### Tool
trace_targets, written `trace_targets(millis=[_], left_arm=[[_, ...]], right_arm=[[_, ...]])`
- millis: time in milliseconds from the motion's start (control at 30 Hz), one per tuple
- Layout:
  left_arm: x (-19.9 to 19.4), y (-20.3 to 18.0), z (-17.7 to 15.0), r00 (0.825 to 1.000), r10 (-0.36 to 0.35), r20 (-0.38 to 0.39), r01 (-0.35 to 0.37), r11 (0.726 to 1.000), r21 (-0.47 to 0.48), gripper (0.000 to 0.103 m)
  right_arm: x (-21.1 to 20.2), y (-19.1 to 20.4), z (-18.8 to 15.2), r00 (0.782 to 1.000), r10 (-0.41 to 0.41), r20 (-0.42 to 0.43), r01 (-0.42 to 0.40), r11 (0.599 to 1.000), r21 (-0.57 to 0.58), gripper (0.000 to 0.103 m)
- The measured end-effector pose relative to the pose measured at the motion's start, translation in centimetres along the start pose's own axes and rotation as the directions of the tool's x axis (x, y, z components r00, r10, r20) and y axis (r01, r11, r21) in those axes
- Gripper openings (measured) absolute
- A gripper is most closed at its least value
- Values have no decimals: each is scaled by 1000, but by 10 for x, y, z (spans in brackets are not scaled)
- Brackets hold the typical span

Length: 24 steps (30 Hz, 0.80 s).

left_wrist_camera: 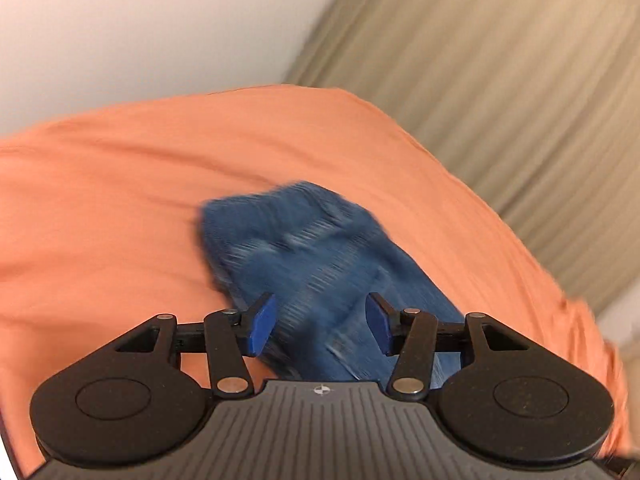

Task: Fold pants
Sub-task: 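Grasp the waistband with the left gripper and fold it over toward the leg hems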

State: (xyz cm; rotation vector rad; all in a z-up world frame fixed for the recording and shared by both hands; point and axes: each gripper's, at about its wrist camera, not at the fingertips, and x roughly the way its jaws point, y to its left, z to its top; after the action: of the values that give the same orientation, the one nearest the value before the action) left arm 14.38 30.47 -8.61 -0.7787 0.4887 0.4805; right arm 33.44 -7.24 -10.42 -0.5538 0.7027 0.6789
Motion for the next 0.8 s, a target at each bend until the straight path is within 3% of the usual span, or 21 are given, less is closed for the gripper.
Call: trace_targets(millis=[100, 167, 267, 367, 500, 800], left_arm=[[6, 37, 13, 1000, -16, 14, 18, 984, -179, 64], [21, 62, 17, 999, -46, -1, 44, 949, -313, 66], [42, 83, 14, 1000, -11, -29, -3, 900, -437, 66], [55, 85, 9, 999, -31, -16, 20, 886, -463, 66], [71, 79, 10, 999, -47, -19, 34, 894, -448, 63], [89, 78, 15, 998, -66, -10, 55, 896, -440, 41]], right_arm=[[21, 5, 13, 998, 12, -60, -15, 999, -42, 22], [36, 6, 19, 995, 44, -88, -49, 997, -55, 22], [54, 8, 26, 989, 81, -122, -91, 993, -81, 22], [69, 11, 36, 985, 124, -119, -135, 987, -88, 22], [91, 14, 50, 980, 162, -115, -175, 979, -107, 22], [138, 5, 51, 965, 194, -174, -202, 979, -29, 24]])
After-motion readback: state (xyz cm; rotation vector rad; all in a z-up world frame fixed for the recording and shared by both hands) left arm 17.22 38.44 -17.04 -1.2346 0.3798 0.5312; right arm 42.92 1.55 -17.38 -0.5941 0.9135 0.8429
